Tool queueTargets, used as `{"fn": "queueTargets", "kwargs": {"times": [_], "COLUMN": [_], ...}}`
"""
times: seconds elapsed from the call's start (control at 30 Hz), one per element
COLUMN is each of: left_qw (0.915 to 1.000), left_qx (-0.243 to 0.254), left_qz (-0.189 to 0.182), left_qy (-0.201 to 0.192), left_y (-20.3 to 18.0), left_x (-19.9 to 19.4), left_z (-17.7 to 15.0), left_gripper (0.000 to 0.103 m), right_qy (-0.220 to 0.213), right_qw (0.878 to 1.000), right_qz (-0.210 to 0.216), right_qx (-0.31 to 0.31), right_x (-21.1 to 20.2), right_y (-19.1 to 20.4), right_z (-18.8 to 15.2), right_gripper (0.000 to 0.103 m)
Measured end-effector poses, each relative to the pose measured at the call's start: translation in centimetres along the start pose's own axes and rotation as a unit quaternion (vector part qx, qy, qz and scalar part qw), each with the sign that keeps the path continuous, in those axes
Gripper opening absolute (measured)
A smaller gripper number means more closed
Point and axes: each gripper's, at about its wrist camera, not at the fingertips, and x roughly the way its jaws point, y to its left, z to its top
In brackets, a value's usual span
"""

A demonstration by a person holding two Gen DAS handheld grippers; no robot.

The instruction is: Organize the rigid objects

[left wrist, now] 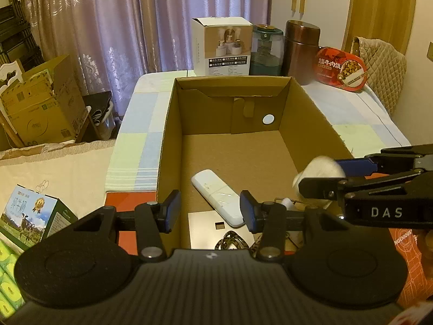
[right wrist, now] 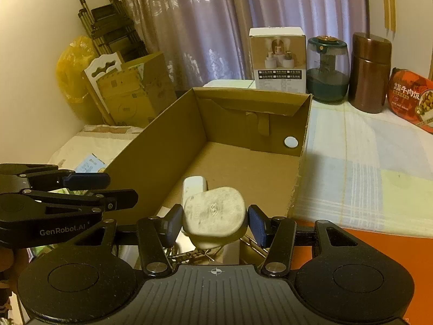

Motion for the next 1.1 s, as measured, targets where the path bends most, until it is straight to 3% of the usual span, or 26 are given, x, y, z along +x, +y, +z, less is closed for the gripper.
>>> {"fn": "queueTargets", "kwargs": {"times": [0.33,0.43,0.7,1.1], "left_qw": [0.9998,0.9996,0.998,0.9947], "left_qx": [-0.006,-0.014,-0.038,-0.064], "left_qz": [0.003,0.002,0.011,0.033], "left_qy": [-0.016,-0.025,-0.048,-0.073], "left_y": [-0.2,-0.3,-0.4,-1.9], "left_x": [-1.6,-2.6,-6.6,-14.7], "left_z": [0.1,0.0,-0.8,-3.1], "left_gripper": [0.058,0.079,0.099,0.101], "right_qy": [-0.038,-0.042,-0.045,-0.04], "right_qw": [0.999,0.999,0.998,0.997], "right_qz": [-0.011,-0.02,-0.047,-0.067], "right_qx": [0.002,0.001,0.016,0.025], "right_x": [-2.5,-3.7,-7.8,-14.7], "right_y": [0.3,0.5,0.4,2.0], "right_z": [0.6,0.4,-0.7,-3.6], "right_gripper": [0.06,0.064,0.074,0.082]}}
